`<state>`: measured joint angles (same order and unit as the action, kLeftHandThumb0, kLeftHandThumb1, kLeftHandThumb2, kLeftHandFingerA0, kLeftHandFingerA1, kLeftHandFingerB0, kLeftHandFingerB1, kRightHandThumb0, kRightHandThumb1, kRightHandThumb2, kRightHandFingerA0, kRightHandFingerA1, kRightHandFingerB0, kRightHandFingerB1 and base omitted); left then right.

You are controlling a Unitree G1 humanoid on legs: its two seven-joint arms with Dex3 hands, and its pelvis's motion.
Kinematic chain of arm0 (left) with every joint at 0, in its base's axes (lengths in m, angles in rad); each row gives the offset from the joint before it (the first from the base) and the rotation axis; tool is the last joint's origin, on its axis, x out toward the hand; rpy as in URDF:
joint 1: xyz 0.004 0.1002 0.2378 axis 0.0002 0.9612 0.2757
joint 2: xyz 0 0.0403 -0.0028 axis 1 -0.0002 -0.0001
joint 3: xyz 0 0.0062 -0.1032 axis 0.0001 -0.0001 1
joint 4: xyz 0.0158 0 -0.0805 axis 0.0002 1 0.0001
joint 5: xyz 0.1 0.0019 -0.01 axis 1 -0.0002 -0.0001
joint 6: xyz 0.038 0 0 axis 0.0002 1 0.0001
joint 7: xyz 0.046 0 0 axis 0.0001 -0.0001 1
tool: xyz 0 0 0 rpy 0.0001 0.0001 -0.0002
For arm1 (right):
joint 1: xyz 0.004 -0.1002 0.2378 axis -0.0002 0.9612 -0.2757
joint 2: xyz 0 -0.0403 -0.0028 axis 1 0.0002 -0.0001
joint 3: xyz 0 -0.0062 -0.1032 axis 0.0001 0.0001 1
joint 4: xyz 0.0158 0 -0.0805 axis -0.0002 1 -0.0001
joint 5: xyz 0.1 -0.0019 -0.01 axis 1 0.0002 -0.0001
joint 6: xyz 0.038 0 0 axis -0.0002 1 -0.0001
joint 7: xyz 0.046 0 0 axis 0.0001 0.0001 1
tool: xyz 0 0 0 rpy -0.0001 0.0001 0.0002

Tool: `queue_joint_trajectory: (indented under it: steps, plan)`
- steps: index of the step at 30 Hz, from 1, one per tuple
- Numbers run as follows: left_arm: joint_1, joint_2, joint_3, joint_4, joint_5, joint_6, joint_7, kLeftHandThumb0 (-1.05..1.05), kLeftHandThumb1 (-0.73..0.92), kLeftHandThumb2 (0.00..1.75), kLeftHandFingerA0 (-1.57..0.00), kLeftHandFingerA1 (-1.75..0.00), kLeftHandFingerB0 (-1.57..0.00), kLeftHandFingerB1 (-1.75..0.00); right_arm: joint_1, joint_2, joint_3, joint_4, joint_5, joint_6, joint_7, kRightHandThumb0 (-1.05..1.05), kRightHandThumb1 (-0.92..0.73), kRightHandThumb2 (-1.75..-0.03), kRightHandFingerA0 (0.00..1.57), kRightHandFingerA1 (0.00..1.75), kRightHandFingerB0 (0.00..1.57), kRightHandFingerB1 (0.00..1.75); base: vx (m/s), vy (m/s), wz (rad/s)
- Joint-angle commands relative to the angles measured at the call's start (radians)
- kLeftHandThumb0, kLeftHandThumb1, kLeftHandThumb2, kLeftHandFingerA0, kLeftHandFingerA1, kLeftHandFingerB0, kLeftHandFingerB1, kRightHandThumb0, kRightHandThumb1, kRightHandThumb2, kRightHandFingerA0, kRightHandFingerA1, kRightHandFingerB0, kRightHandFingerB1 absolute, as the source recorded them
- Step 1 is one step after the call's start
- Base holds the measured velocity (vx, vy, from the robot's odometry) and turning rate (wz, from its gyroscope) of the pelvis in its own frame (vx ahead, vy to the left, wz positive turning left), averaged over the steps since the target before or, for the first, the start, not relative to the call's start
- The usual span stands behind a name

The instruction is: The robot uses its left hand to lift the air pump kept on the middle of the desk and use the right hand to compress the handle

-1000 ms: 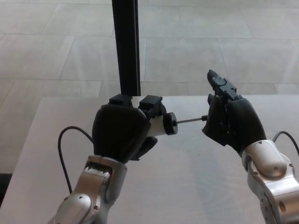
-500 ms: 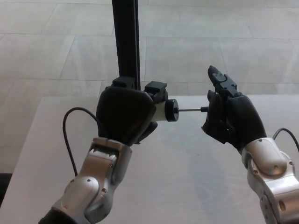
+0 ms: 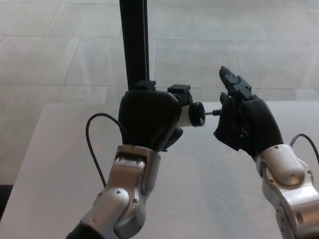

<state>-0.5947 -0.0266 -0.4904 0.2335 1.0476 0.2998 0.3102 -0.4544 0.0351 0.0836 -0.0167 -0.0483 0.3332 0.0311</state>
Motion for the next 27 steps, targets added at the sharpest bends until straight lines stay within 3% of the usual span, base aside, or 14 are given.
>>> queue_joint_trajectory:
  steps: [1,2,3,6,7,9,10,11,15,16,21,23,24,27]
  plan:
    - [0.002,-0.024,0.005,-0.02,-0.017,0.044,-0.022,-0.31,0.65,0.69,-1.01,-1.62,-0.85,-0.86,-0.02,0.01,-0.011,0.002,0.013,-0.009,-0.005,-1.05,-0.83,-1.31,0.0,0.01,0.0,0.03,0.0,0.0,0.0]
    - [0.002,-0.026,0.004,-0.02,-0.018,0.043,-0.024,-0.31,0.64,0.67,-1.0,-1.63,-0.85,-0.85,-0.018,0.012,-0.012,0.003,0.014,-0.014,-0.005,-1.05,-0.83,-1.3,0.0,0.02,0.0,0.03,0.0,0.0,0.0]
    - [0.002,-0.035,0.006,-0.016,-0.026,0.039,-0.019,-0.38,0.51,0.95,-1.23,-1.37,-0.85,-1.01,-0.019,0.012,-0.013,0.003,0.014,-0.012,-0.005,-1.05,-0.83,-1.3,0.0,0.02,0.0,0.03,0.0,0.0,0.0]
    - [-0.002,-0.044,0.002,-0.016,-0.023,0.048,-0.025,-0.35,0.45,0.92,-1.23,-1.35,-0.86,-1.0,-0.018,0.011,-0.016,0.003,0.013,-0.015,-0.005,-1.05,-0.84,-1.3,0.0,0.02,0.0,0.03,0.0,0.0,0.0]
    - [-0.005,-0.045,0.002,-0.023,-0.03,0.045,-0.042,-0.31,0.61,0.65,-0.93,-1.66,-0.85,-0.97,-0.02,0.009,-0.018,0.007,0.012,-0.02,-0.005,-1.05,-0.84,-1.31,0.0,0.01,0.0,0.03,0.0,0.0,0.0]
    - [-0.005,-0.045,0.002,-0.024,-0.03,0.046,-0.043,-0.31,0.61,0.65,-0.93,-1.66,-0.85,-0.97,-0.02,0.009,-0.019,0.007,0.012,-0.02,-0.005,-1.05,-0.84,-1.31,0.0,0.01,0.0,0.03,0.0,0.0,0.0]
    - [-0.02,-0.055,0.0,-0.023,-0.033,0.055,-0.069,-0.33,0.47,0.92,-1.16,-1.32,-0.81,-0.9,-0.025,-0.001,-0.029,-0.019,0.026,0.019,0.011,-1.05,-0.87,-1.33,0.0,0.03,0.0,0.0,0.0,0.0,0.0]
    - [-0.03,-0.058,0.001,-0.023,-0.039,0.056,-0.089,-0.32,0.64,0.62,-0.85,-1.66,-0.81,-0.88,-0.029,-0.002,-0.036,-0.029,0.03,0.045,0.008,-1.05,-0.86,-1.32,0.0,0.05,0.0,0.0,0.0,0.0,0.0]
    - [-0.051,-0.068,0.003,-0.003,-0.033,0.072,-0.086,-0.37,0.67,0.6,-0.88,-1.63,-0.83,-0.93,-0.042,0.007,-0.055,-0.039,0.054,0.066,0.01,-1.05,-0.87,-1.32,0.0,0.06,0.0,0.0,0.0,0.0,0.0]
    - [-0.065,-0.071,0.006,0.005,-0.043,0.073,-0.102,-0.35,0.47,0.92,-1.14,-1.32,-0.81,-0.97,-0.053,0.023,-0.07,-0.032,0.063,0.078,-0.008,-1.05,-0.84,-1.32,0.0,0.05,0.0,0.0,0.0,0.0,0.0]
    - [-0.102,-0.072,-0.01,0.04,-0.018,0.102,-0.112,-0.35,0.45,0.88,-1.17,-1.34,-0.86,-1.05,-0.065,0.044,-0.092,-0.024,0.076,0.091,-0.018,-1.05,-0.84,-1.32,0.0,0.07,0.0,0.0,0.0,0.0,0.0]
    - [-0.108,-0.069,-0.012,0.058,-0.025,0.1,-0.111,-0.38,0.46,0.89,-1.15,-1.34,-0.84,-1.05,-0.07,0.053,-0.099,-0.021,0.08,0.112,-0.026,-1.05,-0.83,-1.33,0.0,0.06,0.0,0.0,0.0,0.0,0.0]
    - [-0.11,-0.064,-0.014,0.058,-0.024,0.1,-0.115,-0.33,0.63,0.61,-0.84,-1.65,-0.79,-1.1,-0.072,0.057,-0.101,-0.016,0.083,0.108,-0.026,-1.05,-0.84,-1.32,0.0,0.05,0.0,0.0,0.0,0.0,0.0]
    - [-0.094,-0.061,-0.018,0.034,-0.026,0.115,-0.133,-0.27,0.62,0.6,-0.83,-1.64,-0.79,-1.04,-0.067,0.064,-0.107,-0.012,0.091,0.1,-0.022,-1.05,-0.87,-1.33,0.0,0.04,0.0,0.0,0.0,0.0,0.0]
